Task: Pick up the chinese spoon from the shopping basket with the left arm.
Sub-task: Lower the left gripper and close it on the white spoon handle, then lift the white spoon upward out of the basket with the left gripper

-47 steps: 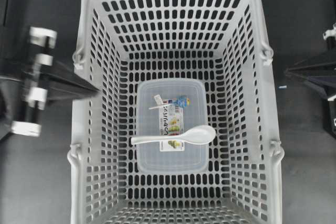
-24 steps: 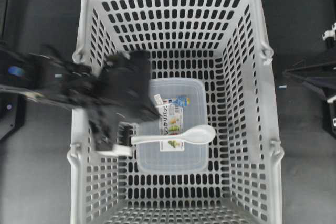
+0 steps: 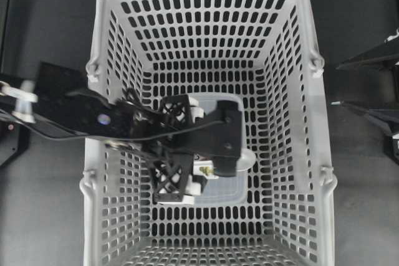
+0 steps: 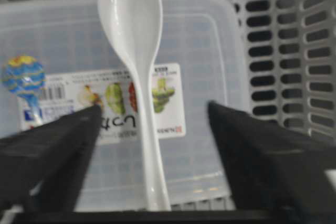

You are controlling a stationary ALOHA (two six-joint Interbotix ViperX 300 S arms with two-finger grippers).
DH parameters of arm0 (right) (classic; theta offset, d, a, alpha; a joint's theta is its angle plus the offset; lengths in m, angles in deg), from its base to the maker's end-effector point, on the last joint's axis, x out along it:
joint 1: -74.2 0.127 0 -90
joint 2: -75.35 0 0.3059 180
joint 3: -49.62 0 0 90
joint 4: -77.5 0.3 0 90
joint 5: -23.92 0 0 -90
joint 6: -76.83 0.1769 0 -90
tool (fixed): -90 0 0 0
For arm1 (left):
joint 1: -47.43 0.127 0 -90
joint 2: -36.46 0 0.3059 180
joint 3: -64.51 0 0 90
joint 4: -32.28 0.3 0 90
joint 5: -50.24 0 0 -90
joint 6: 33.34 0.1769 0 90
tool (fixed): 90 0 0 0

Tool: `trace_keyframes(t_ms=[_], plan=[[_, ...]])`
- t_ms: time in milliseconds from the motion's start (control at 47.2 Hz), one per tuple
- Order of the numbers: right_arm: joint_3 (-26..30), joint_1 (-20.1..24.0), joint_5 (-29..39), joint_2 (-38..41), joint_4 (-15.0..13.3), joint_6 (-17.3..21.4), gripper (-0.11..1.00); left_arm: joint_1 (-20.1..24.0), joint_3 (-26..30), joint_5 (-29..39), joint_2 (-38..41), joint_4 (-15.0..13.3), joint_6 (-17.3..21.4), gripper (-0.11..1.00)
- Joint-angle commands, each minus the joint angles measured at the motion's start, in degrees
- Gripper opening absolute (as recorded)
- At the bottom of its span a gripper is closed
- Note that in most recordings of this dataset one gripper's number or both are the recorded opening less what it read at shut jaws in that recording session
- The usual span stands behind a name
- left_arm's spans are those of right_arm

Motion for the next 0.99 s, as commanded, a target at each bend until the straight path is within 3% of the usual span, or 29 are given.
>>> trace_keyframes(t_ms=[0,487,593,741,804,974], plan=[[0.62,0.09,-0.53,0.26,0.18,0.0,0.67,-0.18,1.58,0.26,1.23,0.18,-0.53,0.88],[0.62,0.09,-0.53,0.26,0.18,0.0,0.67,-0.62,0.62,-0.26,5.89,0.18,-1.14,0.83],[0.62,0.09,-0.35,0.26,0.18,0.0,0.67,-0.53,0.09,-1.67,5.8,0.18,-1.14,0.67],[0.53,0.09,-0.35,0.26,0.09,0.0,0.67,-0.18,-1.23,-3.25,5.63,0.18,-1.23,0.24],[0.62,0.09,-0.35,0.26,0.09,0.0,0.67,0.0,-1.23,-3.25,5.54,0.18,-0.97,0.11],[0.62,0.09,-0.35,0.26,0.09,0.0,0.67,0.26,0.0,-2.2,4.31,0.18,-0.97,0.11]])
